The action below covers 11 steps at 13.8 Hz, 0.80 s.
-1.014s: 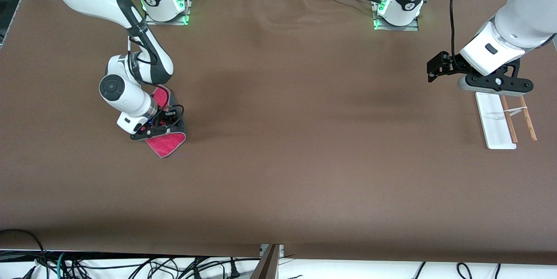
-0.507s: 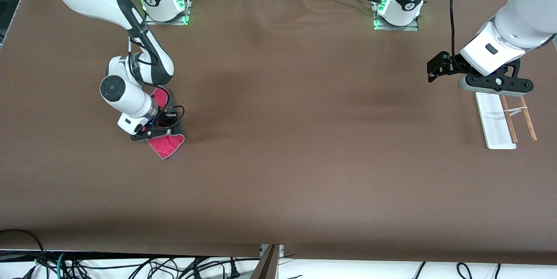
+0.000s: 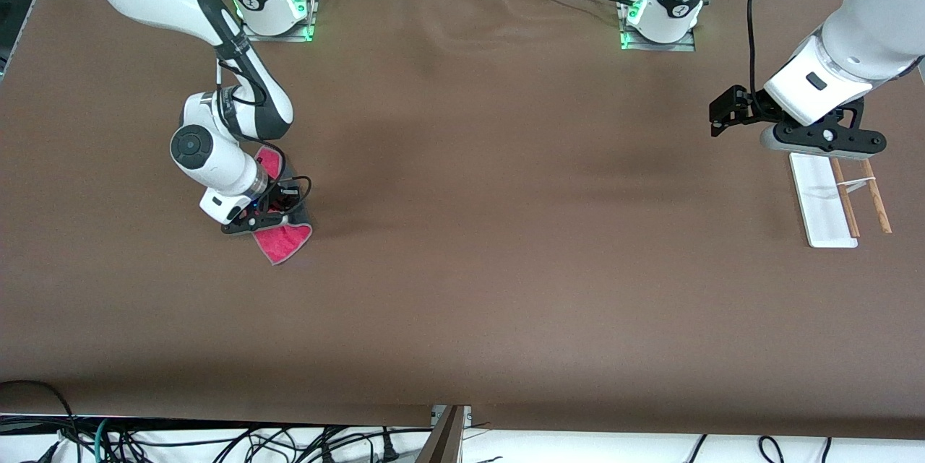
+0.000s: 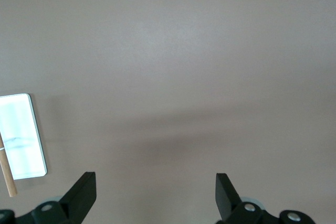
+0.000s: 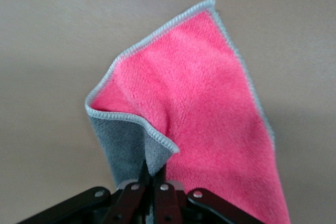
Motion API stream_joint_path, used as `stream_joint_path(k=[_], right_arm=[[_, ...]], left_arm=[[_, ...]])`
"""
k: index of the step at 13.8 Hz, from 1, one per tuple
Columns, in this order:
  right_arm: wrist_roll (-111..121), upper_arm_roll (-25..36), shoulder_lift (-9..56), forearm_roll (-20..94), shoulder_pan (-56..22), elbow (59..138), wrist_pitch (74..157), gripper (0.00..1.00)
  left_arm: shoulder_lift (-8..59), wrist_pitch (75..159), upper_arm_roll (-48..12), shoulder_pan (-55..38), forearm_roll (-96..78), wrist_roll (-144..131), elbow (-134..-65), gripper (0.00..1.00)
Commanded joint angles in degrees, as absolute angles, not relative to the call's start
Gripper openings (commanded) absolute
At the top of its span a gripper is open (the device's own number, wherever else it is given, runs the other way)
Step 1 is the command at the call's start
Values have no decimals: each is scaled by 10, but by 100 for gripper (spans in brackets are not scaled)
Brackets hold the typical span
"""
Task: Pass towel and hang on rack
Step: 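Lift the towel with the right gripper while the left gripper approaches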
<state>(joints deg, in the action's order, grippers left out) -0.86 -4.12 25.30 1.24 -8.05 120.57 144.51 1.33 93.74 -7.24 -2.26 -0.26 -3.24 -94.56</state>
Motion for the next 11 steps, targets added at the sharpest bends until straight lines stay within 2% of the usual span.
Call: stream_joint_path(k=[1,4,6,11], right_arm=[[-84,-75,223,15,-80,1135,1308,0],[-161,-114,218,69,-80,1028,1155,0],[-219,-135,219,122,-81,967,1093,0],[-427,-186,224,263,-99,875,1069,0]], left_arm=[[11,934,-73,-22,9,-27,-943,100],[11,934,-72,-21,9,-28,-943,100],[11,921,-73,-22,10,-27,-943,100],[34,888,-76,-26,1,-24,-939,100]])
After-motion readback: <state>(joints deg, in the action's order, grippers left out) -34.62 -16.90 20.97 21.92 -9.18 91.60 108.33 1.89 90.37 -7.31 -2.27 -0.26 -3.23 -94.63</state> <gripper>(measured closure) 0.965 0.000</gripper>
